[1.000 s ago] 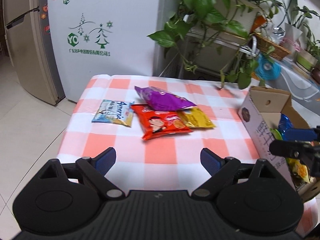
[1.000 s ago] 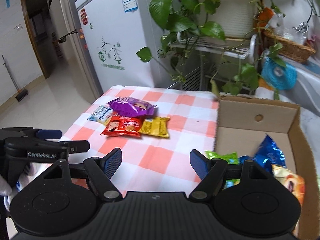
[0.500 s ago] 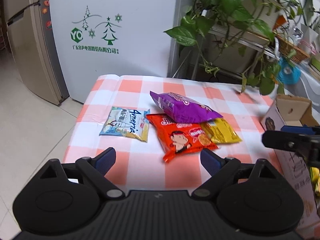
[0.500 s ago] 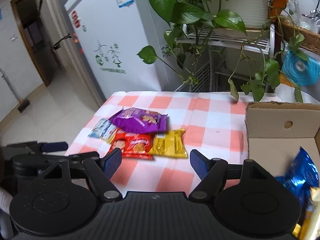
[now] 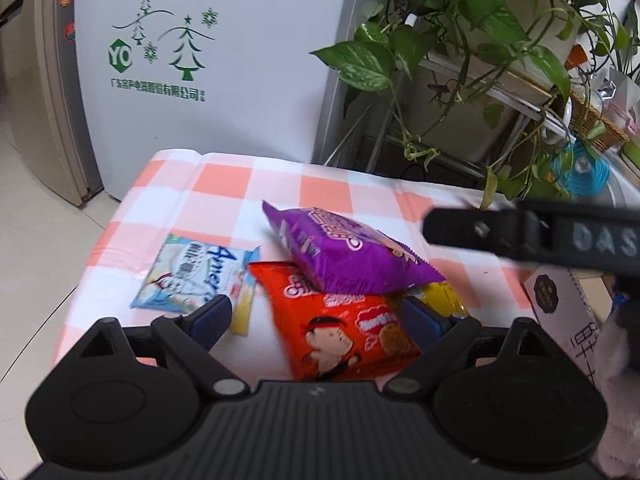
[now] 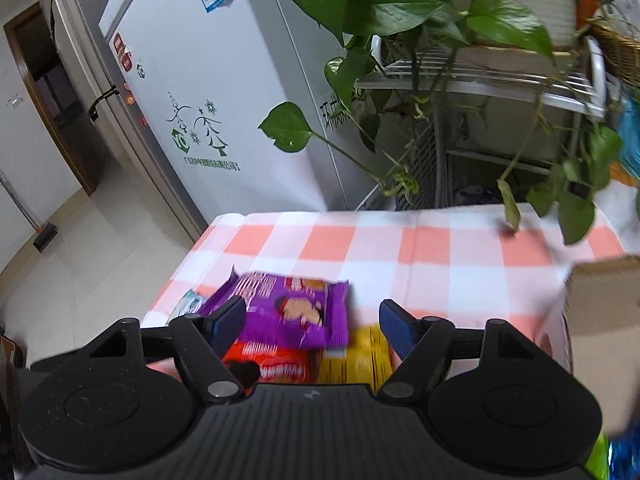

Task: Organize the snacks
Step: 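Lower the right tool onto the purple bag while the left tool approaches the red bag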

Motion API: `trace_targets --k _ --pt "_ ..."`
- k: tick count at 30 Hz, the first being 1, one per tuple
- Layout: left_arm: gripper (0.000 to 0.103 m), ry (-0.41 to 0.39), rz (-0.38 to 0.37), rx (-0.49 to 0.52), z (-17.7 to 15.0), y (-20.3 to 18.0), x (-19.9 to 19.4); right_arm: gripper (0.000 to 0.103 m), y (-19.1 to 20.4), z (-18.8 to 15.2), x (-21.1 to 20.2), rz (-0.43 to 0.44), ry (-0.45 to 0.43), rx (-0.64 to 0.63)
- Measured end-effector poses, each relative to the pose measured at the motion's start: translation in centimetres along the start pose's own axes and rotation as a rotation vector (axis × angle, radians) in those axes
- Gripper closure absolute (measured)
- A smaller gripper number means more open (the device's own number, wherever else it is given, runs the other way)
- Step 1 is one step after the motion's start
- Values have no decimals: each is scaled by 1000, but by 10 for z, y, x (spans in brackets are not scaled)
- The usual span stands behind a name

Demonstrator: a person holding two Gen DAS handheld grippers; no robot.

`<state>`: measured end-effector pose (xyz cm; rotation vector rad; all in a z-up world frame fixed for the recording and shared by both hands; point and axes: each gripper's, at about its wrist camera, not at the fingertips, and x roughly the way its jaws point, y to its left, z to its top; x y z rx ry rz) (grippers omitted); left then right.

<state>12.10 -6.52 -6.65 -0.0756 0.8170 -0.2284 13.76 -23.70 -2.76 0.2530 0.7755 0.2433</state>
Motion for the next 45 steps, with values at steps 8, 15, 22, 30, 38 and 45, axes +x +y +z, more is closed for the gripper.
trace_targets --k 8,15,22,30,38,45 --pt "12 28 13 6 -4 2 27 35 -20 14 37 40 34 49" --pt "11 40 25 10 -7 10 27 36 -16 25 64 74 47 28" --pt "11 57 39 12 -12 21 15 36 -4 17 86 121 103 -20" --pt "11 89 40 1 -21 32 5 38 -2 12 72 145 192 -59" --pt "13 143 127 108 -41 37 -11 40 1 -15 44 96 293 -87" --pt "14 123 137 87 -39 46 -40 40 11 -46 10 76 377 -169"
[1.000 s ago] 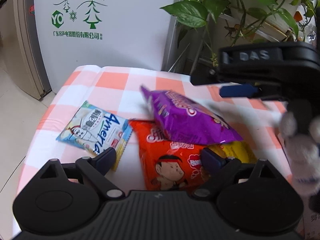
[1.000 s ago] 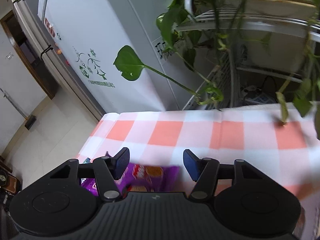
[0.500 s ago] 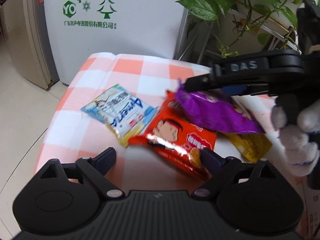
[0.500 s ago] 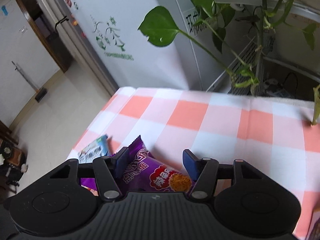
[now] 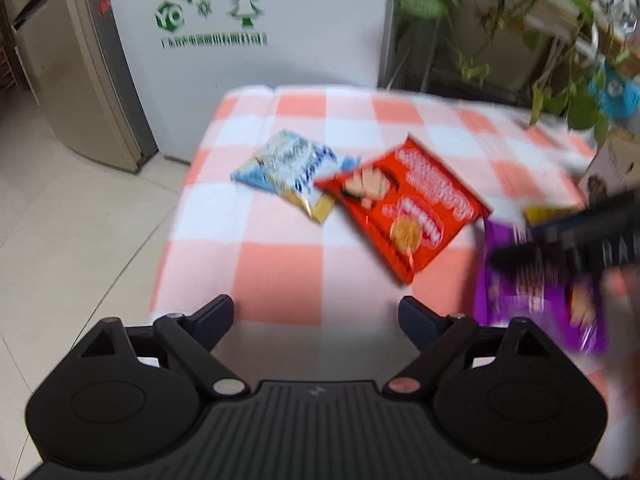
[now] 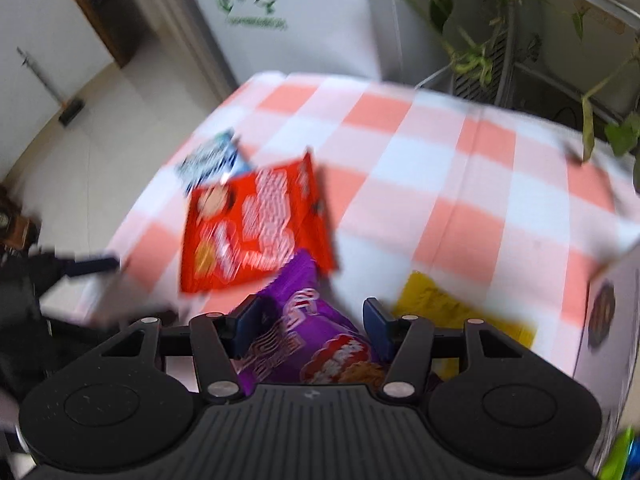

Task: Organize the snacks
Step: 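Lower the right tool onto the purple bag while the left tool approaches the red bag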

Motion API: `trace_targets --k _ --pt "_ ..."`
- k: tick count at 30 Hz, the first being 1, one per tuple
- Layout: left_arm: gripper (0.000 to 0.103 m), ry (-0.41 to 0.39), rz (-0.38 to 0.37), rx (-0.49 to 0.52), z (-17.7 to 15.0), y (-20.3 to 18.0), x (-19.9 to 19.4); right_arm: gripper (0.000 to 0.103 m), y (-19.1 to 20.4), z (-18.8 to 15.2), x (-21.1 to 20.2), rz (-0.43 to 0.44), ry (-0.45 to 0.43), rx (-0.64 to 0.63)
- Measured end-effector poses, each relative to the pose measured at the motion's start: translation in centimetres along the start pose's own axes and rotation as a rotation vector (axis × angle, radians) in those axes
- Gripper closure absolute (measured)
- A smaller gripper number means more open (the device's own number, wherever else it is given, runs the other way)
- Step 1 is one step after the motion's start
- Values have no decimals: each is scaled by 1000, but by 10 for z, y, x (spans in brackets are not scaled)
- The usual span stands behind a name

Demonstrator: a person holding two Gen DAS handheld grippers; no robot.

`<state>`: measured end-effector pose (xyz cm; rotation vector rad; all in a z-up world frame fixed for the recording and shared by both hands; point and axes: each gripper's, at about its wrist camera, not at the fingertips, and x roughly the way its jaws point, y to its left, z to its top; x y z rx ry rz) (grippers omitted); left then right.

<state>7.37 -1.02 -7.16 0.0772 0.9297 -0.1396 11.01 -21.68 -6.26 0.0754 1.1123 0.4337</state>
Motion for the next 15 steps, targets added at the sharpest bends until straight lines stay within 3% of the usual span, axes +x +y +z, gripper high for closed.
trace_targets --k 6,15 --pt "13 -143 -31 203 16 -16 -11 31 4 -23 -26 16 -11 16" --pt "13 -186 -130 398 32 -45 12 22 15 -38 -26 8 7 -112"
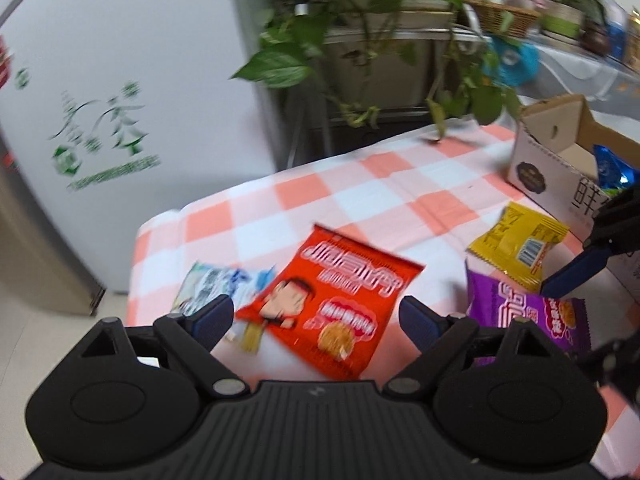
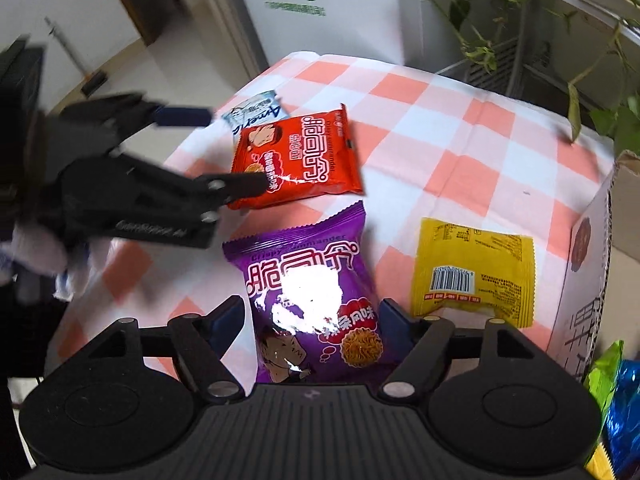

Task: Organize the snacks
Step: 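Lower the right tool onto the purple bag while the left tool approaches the red bag, then close the right tool on the purple bag while the left tool grasps the red bag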

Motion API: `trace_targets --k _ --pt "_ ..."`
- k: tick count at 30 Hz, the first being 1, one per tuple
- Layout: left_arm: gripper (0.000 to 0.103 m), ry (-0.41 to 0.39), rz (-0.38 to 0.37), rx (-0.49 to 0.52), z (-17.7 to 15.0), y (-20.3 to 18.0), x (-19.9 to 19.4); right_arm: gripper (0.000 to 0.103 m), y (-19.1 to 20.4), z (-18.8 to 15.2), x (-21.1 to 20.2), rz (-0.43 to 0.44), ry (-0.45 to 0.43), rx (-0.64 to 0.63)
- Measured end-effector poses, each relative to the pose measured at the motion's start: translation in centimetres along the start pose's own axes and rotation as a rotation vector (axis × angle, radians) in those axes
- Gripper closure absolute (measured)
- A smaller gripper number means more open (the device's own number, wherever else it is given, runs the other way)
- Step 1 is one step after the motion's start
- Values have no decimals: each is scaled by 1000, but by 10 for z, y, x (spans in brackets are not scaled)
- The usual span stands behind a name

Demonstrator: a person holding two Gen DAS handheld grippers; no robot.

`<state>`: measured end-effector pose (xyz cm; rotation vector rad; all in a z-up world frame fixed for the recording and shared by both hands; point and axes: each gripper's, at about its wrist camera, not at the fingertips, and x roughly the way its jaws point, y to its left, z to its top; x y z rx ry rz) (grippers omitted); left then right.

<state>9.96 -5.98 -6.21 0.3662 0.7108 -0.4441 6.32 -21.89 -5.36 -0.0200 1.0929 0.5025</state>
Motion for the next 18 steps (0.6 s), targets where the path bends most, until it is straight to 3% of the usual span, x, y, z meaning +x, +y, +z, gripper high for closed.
trace_targets --k 8,18 --pt "13 50 -58 129 5 -6 31 19 11 -4 12 -38 28 -94" --pt "14 57 -92 122 6 -8 47 19 14 -5 22 -78 17 -131"
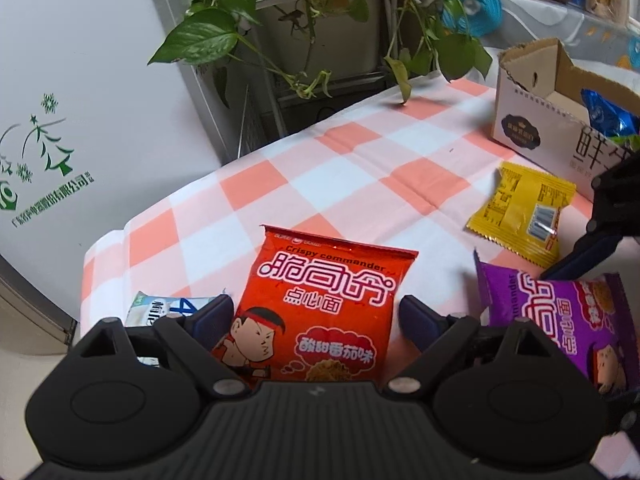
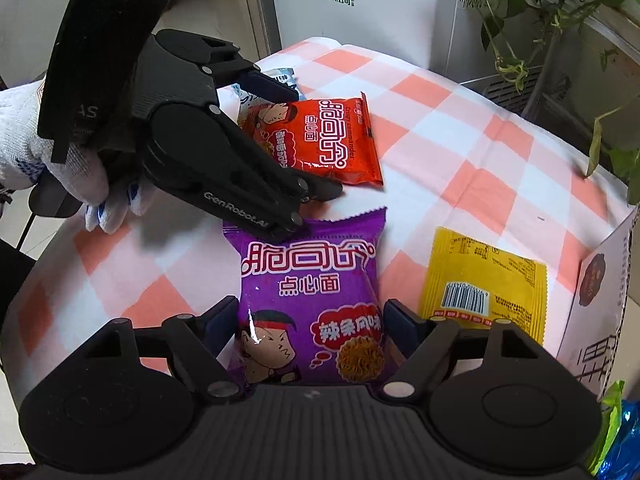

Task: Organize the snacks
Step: 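Close the right tool on the purple bag while the left tool grasps the red bag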

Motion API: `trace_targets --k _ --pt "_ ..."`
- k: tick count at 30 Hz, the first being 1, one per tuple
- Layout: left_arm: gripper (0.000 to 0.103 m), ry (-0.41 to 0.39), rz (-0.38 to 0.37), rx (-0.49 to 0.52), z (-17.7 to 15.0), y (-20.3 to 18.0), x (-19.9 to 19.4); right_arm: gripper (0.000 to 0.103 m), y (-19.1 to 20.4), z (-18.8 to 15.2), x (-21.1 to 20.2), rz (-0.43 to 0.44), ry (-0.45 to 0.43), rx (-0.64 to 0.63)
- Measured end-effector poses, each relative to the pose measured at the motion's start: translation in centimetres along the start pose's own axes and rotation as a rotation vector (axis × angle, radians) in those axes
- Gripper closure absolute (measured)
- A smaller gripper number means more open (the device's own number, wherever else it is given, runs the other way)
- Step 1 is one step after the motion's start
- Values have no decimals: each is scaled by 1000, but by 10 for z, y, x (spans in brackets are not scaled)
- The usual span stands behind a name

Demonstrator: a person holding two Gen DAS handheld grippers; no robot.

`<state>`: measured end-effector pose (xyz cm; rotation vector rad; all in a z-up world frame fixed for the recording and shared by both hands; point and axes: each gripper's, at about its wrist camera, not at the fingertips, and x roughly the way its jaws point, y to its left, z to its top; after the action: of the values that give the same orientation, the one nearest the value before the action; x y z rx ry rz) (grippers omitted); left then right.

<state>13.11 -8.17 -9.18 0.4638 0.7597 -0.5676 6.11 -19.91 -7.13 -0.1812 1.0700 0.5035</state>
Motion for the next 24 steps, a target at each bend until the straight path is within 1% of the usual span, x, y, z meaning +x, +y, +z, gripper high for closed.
trace_targets --k 1,2,3,4,5,6,10,13,18,21,24 --pt "15 -1 -4 -5 0 0 0 19 1 0 1 -7 2 -10" --pt "18 -4 -9 -8 0 -1 0 20 3 0 1 -14 3 -19" --pt "23 -5 -18 -11 -1 -1 -1 21 4 0 2 -21 1 -29" --pt "26 -6 -28 -15 -1 -1 -1 24 5 -1 1 -29 0 -37" --pt "31 -6 -34 -19 -1 -2 -3 26 6 -1 0 -37 0 -40" --pt "33 -7 -36 -23 -1 -3 -4 32 5 0 -1 -42 0 -38" --pt "34 -4 -37 -51 -4 -8 -10 33 3 -1 -4 -26 10 -29" --pt "34 5 -9 -57 -6 -12 -16 33 4 -3 -7 -25 14 -34" --pt "34 -4 31 -155 -10 -7 -34 33 1 -5 -17 -53 3 -24" --pt "34 -1 72 -190 -15 -4 -44 33 1 -6 -23 -62 -11 -22" --pt "34 1 91 -223 -20 -5 -53 33 1 -7 -27 -79 -18 -26"
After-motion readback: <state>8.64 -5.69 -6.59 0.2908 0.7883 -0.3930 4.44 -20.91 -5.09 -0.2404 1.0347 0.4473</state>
